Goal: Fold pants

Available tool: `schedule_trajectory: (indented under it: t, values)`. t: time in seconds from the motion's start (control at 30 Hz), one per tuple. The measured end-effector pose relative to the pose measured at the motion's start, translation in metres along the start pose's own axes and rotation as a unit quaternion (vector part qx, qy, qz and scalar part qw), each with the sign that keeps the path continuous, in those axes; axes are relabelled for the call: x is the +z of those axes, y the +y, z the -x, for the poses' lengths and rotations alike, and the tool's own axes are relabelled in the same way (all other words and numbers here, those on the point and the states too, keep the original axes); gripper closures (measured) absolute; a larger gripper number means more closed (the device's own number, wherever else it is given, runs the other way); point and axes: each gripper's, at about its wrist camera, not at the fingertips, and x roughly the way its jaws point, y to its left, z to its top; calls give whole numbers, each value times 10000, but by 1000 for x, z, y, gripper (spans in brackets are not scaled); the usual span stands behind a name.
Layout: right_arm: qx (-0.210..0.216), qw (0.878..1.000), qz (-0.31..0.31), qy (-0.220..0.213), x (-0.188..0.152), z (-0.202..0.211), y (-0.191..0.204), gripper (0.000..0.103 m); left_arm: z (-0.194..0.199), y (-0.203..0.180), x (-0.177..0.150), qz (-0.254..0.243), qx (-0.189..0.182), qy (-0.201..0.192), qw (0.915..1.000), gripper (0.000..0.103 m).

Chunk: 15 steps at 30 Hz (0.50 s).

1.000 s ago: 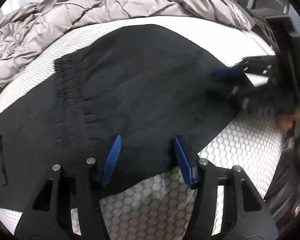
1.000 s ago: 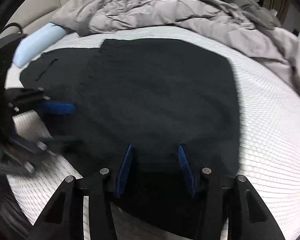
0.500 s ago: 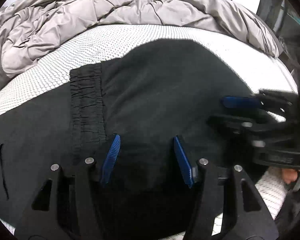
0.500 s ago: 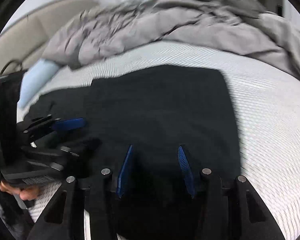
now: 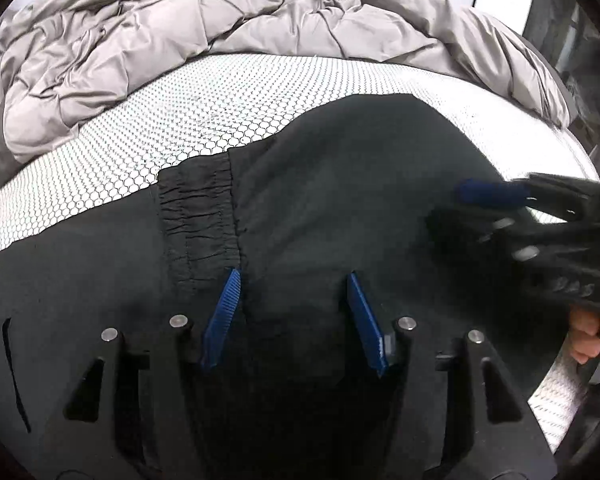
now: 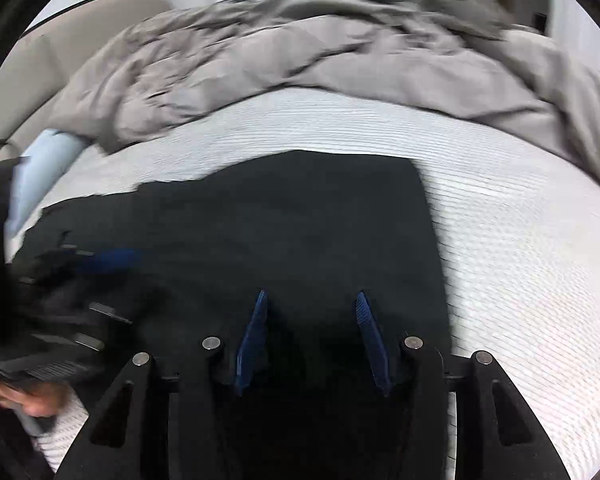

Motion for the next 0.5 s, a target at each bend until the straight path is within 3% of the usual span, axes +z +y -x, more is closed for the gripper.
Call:
schedule_trajectory:
  t: [0.07, 0.1, 0.2, 0.23, 0.37, 0.43, 0.5]
  values:
    - [-441, 9978, 383, 315, -4, -18, 3, 55, 2, 0, -1, -66, -1, 46, 10000, 48]
    - [-747, 9950, 622, 223, -7, -16, 1, 54, 3, 2, -1, 9, -19, 40, 10000, 48]
    - [-1463, 9883, 380, 221, -4, -3, -21, 46, 12, 4, -2, 69, -28, -11, 10000, 48]
    - [-1484, 9886, 206, 146, -3, 3, -29, 46, 17, 4, -1, 71, 5, -45, 10000, 48]
    - [-875, 9959, -126, -185, 14, 9, -25, 46, 34, 3, 18, 107, -91, -298, 9995, 48]
    - [-653, 9972, -128, -337, 22, 10, -16, 46, 22, 2, 33, 50, 32, -199, 9998, 48]
    - [-282, 9988, -149, -363, 34, -2, -3, 46, -5, 10, 45, 241, -98, 138, 9996, 51]
